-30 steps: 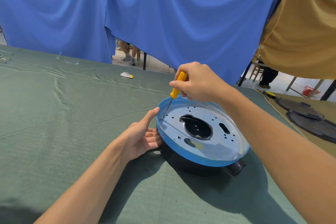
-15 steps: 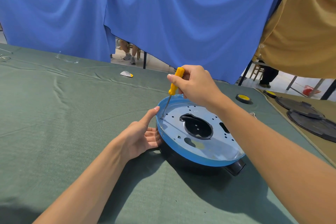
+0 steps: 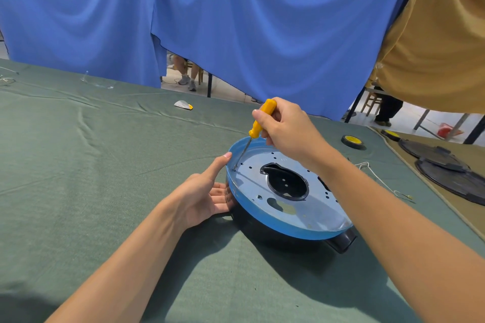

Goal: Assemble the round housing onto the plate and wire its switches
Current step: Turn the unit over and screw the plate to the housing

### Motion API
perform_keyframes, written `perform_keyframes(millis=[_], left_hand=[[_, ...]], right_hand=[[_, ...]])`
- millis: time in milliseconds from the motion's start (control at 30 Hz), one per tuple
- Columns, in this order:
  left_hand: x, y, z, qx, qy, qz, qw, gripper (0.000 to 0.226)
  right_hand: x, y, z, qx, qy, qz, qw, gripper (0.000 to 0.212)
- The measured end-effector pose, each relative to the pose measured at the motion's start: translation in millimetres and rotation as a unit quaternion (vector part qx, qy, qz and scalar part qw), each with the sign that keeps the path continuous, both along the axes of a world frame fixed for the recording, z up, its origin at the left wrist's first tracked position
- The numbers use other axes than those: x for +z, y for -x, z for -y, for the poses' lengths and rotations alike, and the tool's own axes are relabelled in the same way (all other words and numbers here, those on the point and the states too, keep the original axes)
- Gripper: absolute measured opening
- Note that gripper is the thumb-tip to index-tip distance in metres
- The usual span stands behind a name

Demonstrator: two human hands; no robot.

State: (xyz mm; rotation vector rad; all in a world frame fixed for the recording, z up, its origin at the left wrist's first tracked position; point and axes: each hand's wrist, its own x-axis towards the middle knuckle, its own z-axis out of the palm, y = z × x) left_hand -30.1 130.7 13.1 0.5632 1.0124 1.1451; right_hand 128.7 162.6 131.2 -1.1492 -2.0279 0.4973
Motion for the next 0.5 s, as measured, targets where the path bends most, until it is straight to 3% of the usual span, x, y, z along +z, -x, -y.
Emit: perform_keyframes(millis=[133, 233, 367, 433, 500], left_hand=[[0, -1, 0, 0.008, -0.001, -0.001, 1.0, 0.083], [0, -1, -1, 0.012, -0.003, -0.002, 1.0, 0.085], [0, -2, -1, 0.01, 0.0, -0.003, 1.0, 0.087], [0, -2, -1, 0.013, 0.0, -0.005, 1.0, 0.088], [-1, -1, -2, 0.013, -0.002, -0.007, 1.0, 0.088]], right_hand=[[17, -17, -4, 0.092, 0.057, 0.071, 0.992, 0.014], [22, -17, -6, 0.097, 0.048, 0.079, 0.991, 0.018], [21, -10, -12, -0.003, -0.008, -0.04, 0.999, 0.031], [28, -8, -15, 0.001, 0.042, -0.132, 0.99, 0.024], [31, -4, -15, 0.05, 0.098, -0.133, 0.985, 0.015]])
